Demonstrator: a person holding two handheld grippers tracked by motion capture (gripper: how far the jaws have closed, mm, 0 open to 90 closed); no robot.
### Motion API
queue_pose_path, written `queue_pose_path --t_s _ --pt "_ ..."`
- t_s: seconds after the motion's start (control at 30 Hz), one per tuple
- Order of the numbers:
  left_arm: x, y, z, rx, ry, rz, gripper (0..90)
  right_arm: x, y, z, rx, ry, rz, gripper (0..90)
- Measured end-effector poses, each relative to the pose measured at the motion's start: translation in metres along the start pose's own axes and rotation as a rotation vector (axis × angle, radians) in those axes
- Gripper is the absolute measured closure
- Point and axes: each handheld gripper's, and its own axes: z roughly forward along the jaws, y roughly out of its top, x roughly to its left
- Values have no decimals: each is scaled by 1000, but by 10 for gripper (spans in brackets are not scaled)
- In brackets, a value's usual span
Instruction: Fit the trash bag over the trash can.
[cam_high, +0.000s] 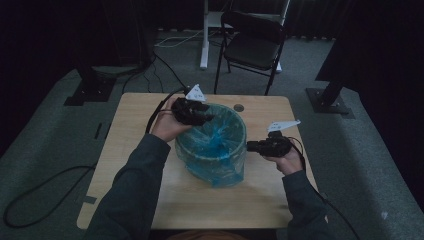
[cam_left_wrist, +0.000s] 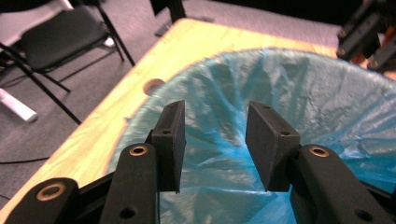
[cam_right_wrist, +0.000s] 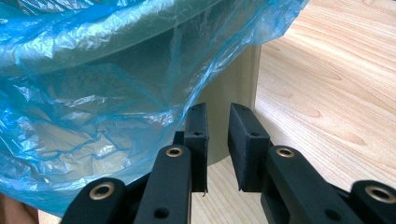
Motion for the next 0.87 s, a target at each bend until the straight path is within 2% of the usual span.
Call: queue_pose_path --t_s 0.07,0.1,0.13,0.17,0.33,0.47,0.67,0.87 --pt "4 -2 -7 -31 10 -29 579 0 0 0 0 0 0 776" --pt "4 -2 -7 -31 10 -29 579 0 0 0 0 0 0 776" --pt "10 -7 -16 -86 31 -73 579 0 0 -1 0 0 2 777" --pt "12 -9 -18 -94 41 -84 579 0 0 -1 0 0 2 776" --pt "19 -21 -28 -112 62 -118 579 0 0 0 1 0 2 776" --pt "22 -25 -33 -115 73 -127 572 0 0 0 2 -1 2 776" --pt "27 -33 -43 -152 96 -153 572 0 -1 -1 0 -1 4 775" --pt "31 -45 -45 -151 111 -186 572 -3 -2 -2 -2 -4 8 770"
